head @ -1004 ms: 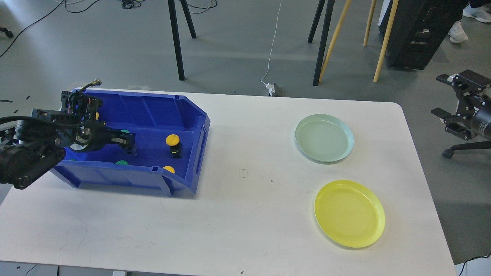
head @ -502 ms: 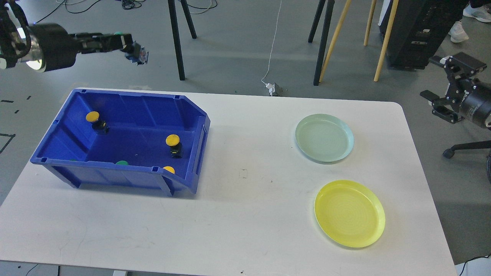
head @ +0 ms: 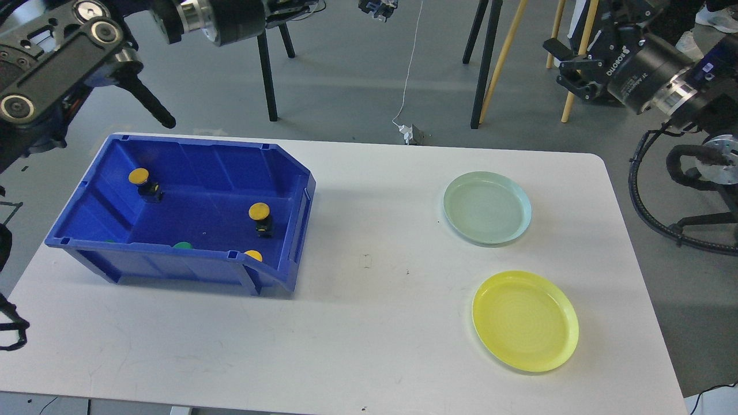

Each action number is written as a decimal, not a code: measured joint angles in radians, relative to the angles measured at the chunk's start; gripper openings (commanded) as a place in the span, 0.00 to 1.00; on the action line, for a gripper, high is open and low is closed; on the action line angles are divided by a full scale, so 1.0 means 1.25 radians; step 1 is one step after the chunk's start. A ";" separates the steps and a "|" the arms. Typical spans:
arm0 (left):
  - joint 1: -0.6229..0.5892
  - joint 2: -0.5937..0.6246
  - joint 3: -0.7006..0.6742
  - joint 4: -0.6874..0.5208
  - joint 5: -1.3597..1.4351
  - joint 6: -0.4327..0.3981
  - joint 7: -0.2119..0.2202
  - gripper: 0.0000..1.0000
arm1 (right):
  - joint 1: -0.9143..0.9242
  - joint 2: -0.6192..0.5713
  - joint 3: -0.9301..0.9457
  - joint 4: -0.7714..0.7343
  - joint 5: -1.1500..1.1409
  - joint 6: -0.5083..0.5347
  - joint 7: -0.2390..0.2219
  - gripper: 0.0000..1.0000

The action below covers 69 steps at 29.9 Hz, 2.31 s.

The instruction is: Pass button and place on color plate

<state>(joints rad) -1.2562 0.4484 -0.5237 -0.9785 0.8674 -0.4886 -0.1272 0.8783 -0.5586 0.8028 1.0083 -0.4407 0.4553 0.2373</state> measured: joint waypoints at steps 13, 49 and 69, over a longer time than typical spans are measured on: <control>-0.034 -0.068 0.004 0.048 -0.103 0.000 -0.001 0.27 | 0.009 0.056 0.006 0.075 -0.001 -0.035 0.006 0.98; -0.058 -0.158 0.003 0.112 -0.139 0.000 0.000 0.28 | 0.060 0.144 0.002 0.059 -0.035 -0.075 0.036 0.41; -0.057 -0.185 0.005 0.127 -0.147 -0.001 0.029 0.98 | 0.071 0.171 0.001 0.044 -0.060 -0.067 0.030 0.19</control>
<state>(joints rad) -1.3278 0.2175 -0.5170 -0.8203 0.6843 -0.4898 -0.0908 0.9676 -0.3444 0.8035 1.0633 -0.5160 0.3716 0.2754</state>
